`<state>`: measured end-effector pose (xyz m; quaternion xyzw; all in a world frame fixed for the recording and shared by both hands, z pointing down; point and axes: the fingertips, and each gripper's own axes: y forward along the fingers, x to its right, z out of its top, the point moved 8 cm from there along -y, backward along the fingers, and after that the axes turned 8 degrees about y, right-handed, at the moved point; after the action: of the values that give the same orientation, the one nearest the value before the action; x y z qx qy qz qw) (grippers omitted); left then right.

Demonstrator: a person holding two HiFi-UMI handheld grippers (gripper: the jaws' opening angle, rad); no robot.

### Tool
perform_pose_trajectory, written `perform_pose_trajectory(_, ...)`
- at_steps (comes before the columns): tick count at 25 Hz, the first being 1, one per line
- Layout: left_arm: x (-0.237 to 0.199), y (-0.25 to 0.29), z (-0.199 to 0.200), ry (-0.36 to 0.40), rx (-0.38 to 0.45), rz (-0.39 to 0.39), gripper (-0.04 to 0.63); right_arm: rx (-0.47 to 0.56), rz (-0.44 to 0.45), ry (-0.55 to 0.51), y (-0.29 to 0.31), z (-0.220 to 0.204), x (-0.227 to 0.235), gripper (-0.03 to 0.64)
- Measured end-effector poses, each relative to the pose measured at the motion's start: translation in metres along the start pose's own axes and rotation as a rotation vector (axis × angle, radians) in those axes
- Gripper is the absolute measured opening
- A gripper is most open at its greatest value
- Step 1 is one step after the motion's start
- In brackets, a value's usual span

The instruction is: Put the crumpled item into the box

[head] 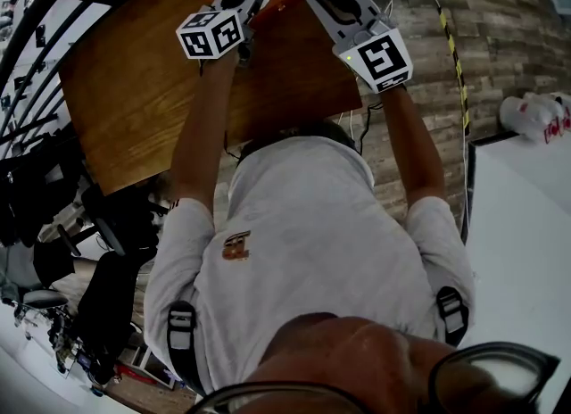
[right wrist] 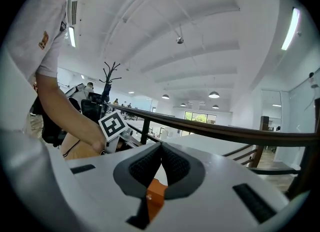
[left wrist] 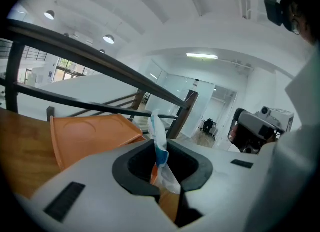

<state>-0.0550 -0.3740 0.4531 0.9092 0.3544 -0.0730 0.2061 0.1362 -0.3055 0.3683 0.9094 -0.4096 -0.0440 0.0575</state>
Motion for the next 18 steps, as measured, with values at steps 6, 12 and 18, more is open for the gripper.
perform_pose_trajectory(6, -0.005, 0.034, -0.011, -0.067, -0.115, 0.014, 0.072, -0.014, 0.009, 0.016, -0.011, -0.014, 0.017, 0.032)
perform_pose_trajectory(12, -0.013, 0.064, -0.018, -0.119, -0.202, 0.05, 0.072, -0.003, 0.016, 0.022, -0.02, -0.022, 0.036, 0.032)
perform_pose_trajectory(18, -0.018, 0.087, -0.024, -0.155, -0.287, 0.073, 0.072, 0.01, 0.019, 0.045, -0.025, -0.029, 0.055, 0.032)
